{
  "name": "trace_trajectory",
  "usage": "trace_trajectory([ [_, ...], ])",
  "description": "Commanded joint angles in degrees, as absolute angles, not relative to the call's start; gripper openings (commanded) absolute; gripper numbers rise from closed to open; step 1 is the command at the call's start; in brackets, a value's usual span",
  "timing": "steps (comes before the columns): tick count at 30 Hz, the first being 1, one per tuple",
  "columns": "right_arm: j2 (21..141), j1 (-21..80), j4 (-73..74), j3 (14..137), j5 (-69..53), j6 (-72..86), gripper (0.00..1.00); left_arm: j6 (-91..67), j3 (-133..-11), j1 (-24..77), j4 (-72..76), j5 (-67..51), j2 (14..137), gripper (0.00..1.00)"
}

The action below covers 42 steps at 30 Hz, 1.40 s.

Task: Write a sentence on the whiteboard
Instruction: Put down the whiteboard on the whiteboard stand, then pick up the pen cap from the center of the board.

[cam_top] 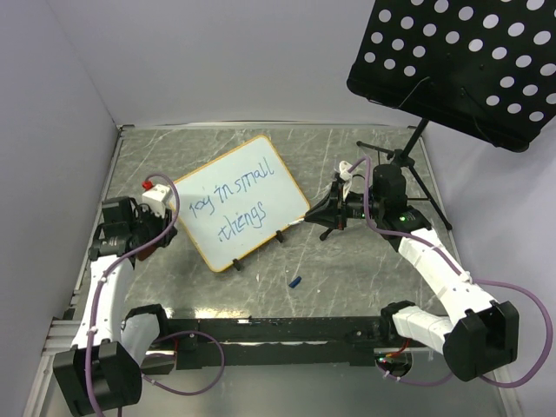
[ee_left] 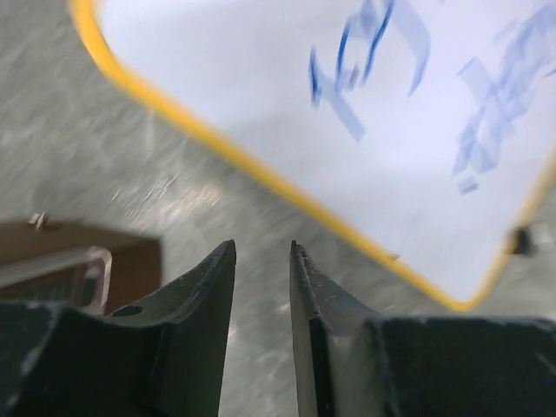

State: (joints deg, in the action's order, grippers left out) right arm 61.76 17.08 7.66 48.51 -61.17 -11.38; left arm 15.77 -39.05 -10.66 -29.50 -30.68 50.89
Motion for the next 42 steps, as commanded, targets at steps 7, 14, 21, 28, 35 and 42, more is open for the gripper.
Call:
trace_trajectory([
  [7,60.82,16.61,5.19,48.25,-63.28,-11.08,0.00,25.14,-37.53,-10.99,-29.62,-20.74,50.01,0.37],
  [14,61.26,16.61,4.92,48.08,-63.28,-11.07,0.00,24.43,-38.23,-10.99,-30.23,-22.41,48.52,0.39],
  [21,61.78,16.44,5.45,48.08,-63.19,-11.69,0.00,19.43,-42.44,-11.07,-32.60,-13.72,42.55,0.45],
  [28,62.49,16.26,8.78,48.95,-63.54,-14.23,0.00,-6.25,-53.08,-10.99,-31.03,-8.95,29.99,0.99],
  [35,64.95,15.91,31.16,55.97,-64.08,-32.73,0.00,-31.89,-51.96,-10.38,-22.07,-45.05,34.89,0.97],
  [42,62.49,12.66,45.25,55.20,-61.09,-40.95,0.00,-30.94,-38.43,5.08,-21.79,-37.54,25.40,0.97],
])
